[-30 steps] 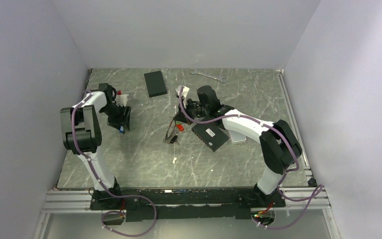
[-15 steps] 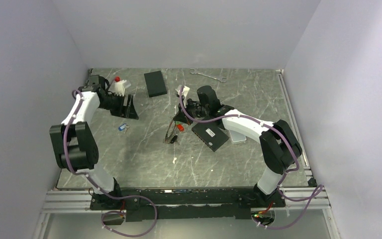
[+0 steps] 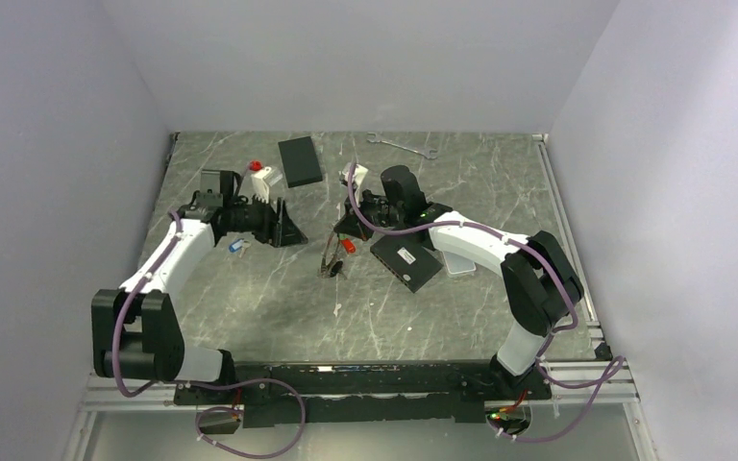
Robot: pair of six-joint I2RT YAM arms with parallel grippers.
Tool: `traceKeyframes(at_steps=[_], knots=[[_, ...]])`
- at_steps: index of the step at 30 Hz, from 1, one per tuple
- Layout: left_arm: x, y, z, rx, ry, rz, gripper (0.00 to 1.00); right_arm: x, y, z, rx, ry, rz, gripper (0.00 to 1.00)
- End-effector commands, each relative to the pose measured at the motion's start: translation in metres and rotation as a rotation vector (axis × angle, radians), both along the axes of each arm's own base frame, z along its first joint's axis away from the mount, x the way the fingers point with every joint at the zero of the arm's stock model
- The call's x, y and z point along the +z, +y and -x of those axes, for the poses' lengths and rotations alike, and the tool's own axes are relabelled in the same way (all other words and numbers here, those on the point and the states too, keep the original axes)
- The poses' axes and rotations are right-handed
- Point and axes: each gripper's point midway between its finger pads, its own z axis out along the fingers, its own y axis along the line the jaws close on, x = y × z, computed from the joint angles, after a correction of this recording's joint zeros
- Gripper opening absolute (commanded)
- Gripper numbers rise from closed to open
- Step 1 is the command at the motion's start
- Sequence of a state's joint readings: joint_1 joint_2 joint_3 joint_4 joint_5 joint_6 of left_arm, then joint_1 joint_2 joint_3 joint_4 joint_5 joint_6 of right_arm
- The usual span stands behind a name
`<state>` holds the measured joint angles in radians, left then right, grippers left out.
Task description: Remove the keys from the keyring
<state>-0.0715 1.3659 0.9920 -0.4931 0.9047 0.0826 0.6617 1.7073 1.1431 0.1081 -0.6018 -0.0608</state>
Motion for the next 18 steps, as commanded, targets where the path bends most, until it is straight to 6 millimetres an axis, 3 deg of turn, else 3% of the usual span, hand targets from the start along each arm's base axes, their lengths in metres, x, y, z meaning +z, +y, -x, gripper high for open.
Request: traceKeyframes(at_steps=[1,13,16,18], knots=[[0.007,-0.015,-0.014,0.017,-0.016,0.068,0.71,0.019,0.006,-0.011,-0.020,-0.046,-0.060,0.00],[-0.020,-0.058,-0.019,-0.061,-0.017,-0.024,0.66,0.012,0.009,-0.017,-0.046,-0.012,-0.054,0.00],[-0.031,-0.057,-0.025,-0.039,-0.019,-0.086,0.55,0.013,0.010,-0.018,-0.044,-0.012,-0.056,0.00],[-0.035,-0.053,-0.031,-0.009,-0.021,-0.119,0.43,0.012,0.009,-0.017,-0.045,-0.014,-0.057,0.00]])
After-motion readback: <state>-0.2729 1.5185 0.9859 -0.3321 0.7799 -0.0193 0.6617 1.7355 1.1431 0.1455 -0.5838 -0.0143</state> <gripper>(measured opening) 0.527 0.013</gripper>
